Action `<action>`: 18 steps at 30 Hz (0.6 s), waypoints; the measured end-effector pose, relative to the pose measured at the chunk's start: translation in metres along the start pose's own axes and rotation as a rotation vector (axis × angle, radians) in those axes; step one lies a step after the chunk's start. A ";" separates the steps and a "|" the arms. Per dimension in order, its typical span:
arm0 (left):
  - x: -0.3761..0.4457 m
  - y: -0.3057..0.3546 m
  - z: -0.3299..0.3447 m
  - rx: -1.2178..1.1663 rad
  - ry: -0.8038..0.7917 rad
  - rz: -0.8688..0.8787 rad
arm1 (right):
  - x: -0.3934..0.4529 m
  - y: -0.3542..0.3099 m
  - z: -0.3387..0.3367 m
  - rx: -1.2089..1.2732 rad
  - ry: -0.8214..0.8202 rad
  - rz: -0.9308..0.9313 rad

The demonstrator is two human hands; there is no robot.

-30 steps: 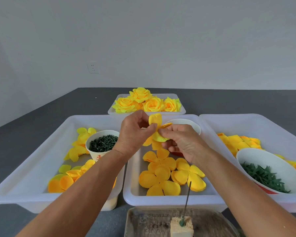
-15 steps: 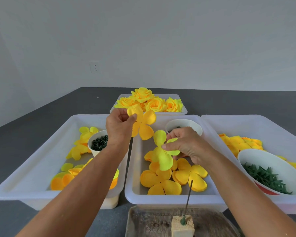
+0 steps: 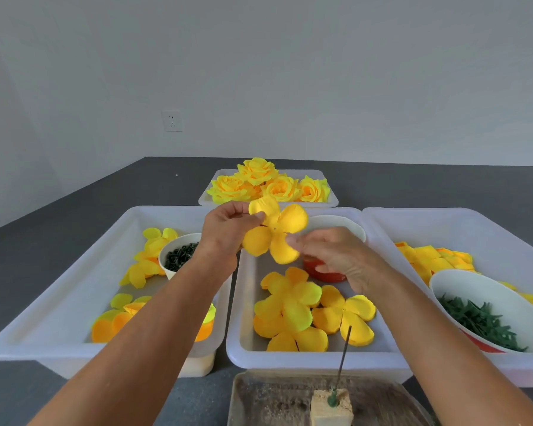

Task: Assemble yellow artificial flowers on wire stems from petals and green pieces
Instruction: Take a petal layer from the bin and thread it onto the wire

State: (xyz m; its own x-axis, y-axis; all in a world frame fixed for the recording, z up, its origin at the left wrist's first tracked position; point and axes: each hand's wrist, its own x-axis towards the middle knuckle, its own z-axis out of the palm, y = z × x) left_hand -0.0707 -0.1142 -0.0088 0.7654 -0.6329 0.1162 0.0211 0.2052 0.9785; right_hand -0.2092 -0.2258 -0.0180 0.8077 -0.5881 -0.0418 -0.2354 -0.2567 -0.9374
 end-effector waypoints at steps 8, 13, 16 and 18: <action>-0.006 0.001 0.005 0.039 -0.278 -0.026 | 0.002 -0.001 -0.001 0.172 0.295 -0.276; -0.008 0.000 0.005 0.133 -0.334 0.017 | 0.002 0.003 -0.002 0.000 0.323 -0.355; -0.008 -0.002 0.005 0.196 -0.339 0.086 | 0.004 0.004 -0.002 -0.074 0.371 -0.359; -0.008 -0.004 0.007 0.271 -0.302 0.157 | 0.004 0.005 -0.001 -0.100 0.416 -0.352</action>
State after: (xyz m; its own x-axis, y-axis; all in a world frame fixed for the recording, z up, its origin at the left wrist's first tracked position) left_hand -0.0809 -0.1151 -0.0129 0.5225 -0.8079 0.2726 -0.2809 0.1387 0.9497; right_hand -0.2076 -0.2304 -0.0223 0.5701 -0.7019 0.4269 -0.0563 -0.5518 -0.8321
